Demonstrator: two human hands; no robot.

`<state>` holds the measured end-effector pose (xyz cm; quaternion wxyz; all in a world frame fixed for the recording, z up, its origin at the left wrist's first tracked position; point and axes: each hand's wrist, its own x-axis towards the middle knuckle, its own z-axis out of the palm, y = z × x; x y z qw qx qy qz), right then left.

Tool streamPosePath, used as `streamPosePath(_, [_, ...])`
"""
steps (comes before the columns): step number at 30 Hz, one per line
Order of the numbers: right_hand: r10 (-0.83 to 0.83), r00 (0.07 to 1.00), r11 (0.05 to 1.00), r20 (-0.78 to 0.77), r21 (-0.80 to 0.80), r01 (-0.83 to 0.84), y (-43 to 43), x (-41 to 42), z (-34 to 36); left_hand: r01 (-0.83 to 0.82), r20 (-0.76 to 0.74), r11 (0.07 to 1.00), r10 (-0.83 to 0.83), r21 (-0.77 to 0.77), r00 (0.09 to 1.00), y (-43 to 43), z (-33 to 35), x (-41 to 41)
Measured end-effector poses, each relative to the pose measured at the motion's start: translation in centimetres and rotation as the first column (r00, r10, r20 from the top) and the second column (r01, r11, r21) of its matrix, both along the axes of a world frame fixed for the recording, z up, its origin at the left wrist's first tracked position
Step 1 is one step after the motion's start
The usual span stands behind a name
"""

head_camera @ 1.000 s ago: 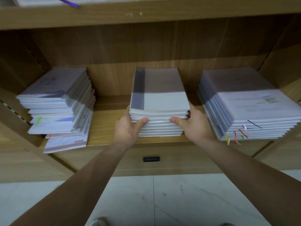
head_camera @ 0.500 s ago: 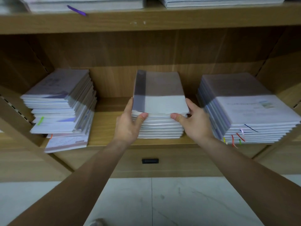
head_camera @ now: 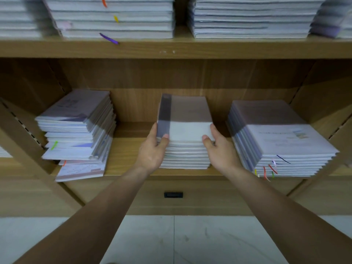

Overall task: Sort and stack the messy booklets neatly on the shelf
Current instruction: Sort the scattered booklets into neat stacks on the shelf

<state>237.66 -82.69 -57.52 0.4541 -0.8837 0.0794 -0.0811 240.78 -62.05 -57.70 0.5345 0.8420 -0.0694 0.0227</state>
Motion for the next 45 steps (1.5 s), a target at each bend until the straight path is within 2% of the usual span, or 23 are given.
streamPosePath(6, [0.026, 0.999, 0.997, -0.028, -0.068, -0.028, 0.1, 0.1, 0.6, 0.004, -0.06, 1.0, -0.003, 0.015, 0.998, 0.7, 0.0, 0.6])
streamPosePath(8, [0.023, 1.0, 0.986, -0.017, -0.163, -0.026, -0.2, -0.2, 0.7, 0.046, -0.078, 0.999, -0.044, 0.025, 0.996, 1.8, 0.4, 0.6])
streamPosePath(10, [0.011, 1.0, 0.949, 0.025, -0.315, -0.002, -0.1, -0.9, 1.1, 0.053, -0.066, 0.992, -0.046, 0.113, 0.997, 3.3, 0.8, 0.1])
streamPosePath(13, [0.007, 0.994, 0.896, 0.105, -0.443, 0.04, 1.2, -2.5, 2.2, -0.006, 0.021, 0.968, 0.0, 0.25, 1.0, 6.2, 1.9, -1.2])
streamPosePath(18, [0.154, 0.976, 0.839, 0.152, -0.541, -0.048, 6.7, -4.7, 4.3, -0.143, 0.084, 0.948, 0.124, 0.285, 0.989, 12.4, 3.6, -3.6])
streamPosePath(23, [0.318, 0.941, 0.81, 0.117, -0.549, -0.206, 13.8, -5.1, 4.5, -0.243, 0.091, 0.889, 0.225, 0.389, 0.97, 19.9, 3.4, -5.6])
streamPosePath(27, [0.416, 0.909, 0.764, -0.027, -0.531, -0.365, 18.9, -3.5, 3.5, -0.299, 0.052, 0.836, 0.311, 0.46, 0.949, 25.3, 1.9, -6.3])
streamPosePath(30, [0.416, 0.899, 0.769, -0.136, -0.476, -0.427, 22.2, -1.4, 2.0, -0.293, -0.024, 0.832, 0.345, 0.472, 0.938, 27.9, 0.0, -6.0])
streamPosePath(33, [0.375, 0.908, 0.827, -0.185, -0.377, -0.418, 25.1, 0.9, 0.2, -0.246, -0.076, 0.842, 0.32, 0.48, 0.945, 29.2, -1.4, -5.7])
streamPosePath(39, [0.341, 0.928, 0.881, -0.15, -0.294, -0.371, 30.1, 4.9, -2.5, -0.22, -0.009, 0.812, 0.267, 0.541, 0.964, 30.4, -3.3, -4.2])
streamPosePath(41, [0.311, 0.944, 0.891, -0.11, -0.312, -0.329, 31.4, 5.9, -3.3, -0.199, -0.028, 0.808, 0.257, 0.555, 0.966, 30.3, -3.9, -3.6])
streamPosePath(45, [0.263, 0.963, 0.871, -0.052, -0.416, -0.261, 32.2, 7.2, -4.5, -0.145, -0.09, 0.86, 0.215, 0.49, 0.972, 29.5, -5.2, -2.3])
